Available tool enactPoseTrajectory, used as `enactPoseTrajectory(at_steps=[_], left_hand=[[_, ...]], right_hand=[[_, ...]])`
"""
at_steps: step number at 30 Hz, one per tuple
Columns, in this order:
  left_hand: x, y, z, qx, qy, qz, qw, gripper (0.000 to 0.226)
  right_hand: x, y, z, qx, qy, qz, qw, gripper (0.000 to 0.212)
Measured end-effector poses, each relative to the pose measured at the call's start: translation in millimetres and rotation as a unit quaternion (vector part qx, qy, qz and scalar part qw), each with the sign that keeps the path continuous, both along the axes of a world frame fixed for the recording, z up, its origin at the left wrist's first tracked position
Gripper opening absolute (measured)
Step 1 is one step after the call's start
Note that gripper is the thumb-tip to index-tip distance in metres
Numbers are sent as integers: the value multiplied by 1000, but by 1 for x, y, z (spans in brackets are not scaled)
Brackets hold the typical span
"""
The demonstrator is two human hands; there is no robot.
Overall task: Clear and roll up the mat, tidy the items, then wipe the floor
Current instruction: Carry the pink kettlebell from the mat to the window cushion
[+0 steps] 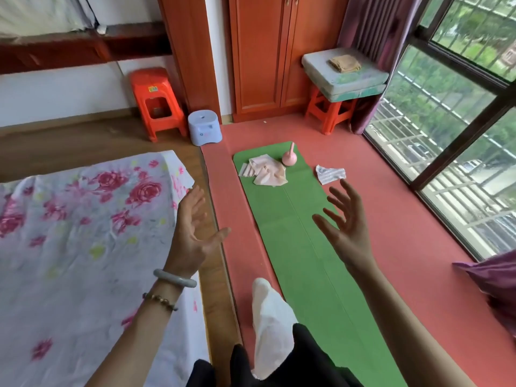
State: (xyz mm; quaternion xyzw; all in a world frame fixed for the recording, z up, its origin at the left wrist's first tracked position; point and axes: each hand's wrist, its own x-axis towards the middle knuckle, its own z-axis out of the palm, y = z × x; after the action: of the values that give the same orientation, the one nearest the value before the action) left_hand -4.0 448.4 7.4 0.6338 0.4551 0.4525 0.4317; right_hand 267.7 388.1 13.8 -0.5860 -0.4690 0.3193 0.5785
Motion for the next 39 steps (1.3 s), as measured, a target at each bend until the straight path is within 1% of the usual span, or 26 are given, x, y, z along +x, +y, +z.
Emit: enactPoseTrajectory(at_steps=[4, 11, 13, 18, 23, 25, 30, 33, 39], left_hand=[[11, 72, -2, 4, -14, 0, 1000, 92], [38, 209, 10, 6, -25, 1, 1000, 91], [43, 244, 10, 6, -29, 6, 1000, 89], [42, 317, 2, 4, -29, 26, 999, 82], [32, 396, -13, -9, -28, 29, 999, 89], [28, 435, -19, -16, -28, 22, 999, 90], [16, 549, -29, -18, -39, -25, 999, 84], [8, 620, -22, -15, -32, -47, 998, 85], [-8, 750, -6, 12, 1, -95, 995, 84]], right_hand=[[11, 76, -10, 1, 9, -3, 1000, 78], [34, 216, -10, 6, 11, -7, 1000, 72], [38, 253, -7, 6, 13, -7, 1000, 70], [36, 333, -6, 1, -1, 23, 1000, 74], [32, 409, -14, -19, -6, 25, 999, 74], [30, 443, -19, -29, -9, 13, 999, 76], [17, 535, -25, -23, -16, -24, 999, 76], [4, 593, -22, -19, -7, -60, 998, 75], [-22, 696, -15, -20, 1, -97, 995, 76]])
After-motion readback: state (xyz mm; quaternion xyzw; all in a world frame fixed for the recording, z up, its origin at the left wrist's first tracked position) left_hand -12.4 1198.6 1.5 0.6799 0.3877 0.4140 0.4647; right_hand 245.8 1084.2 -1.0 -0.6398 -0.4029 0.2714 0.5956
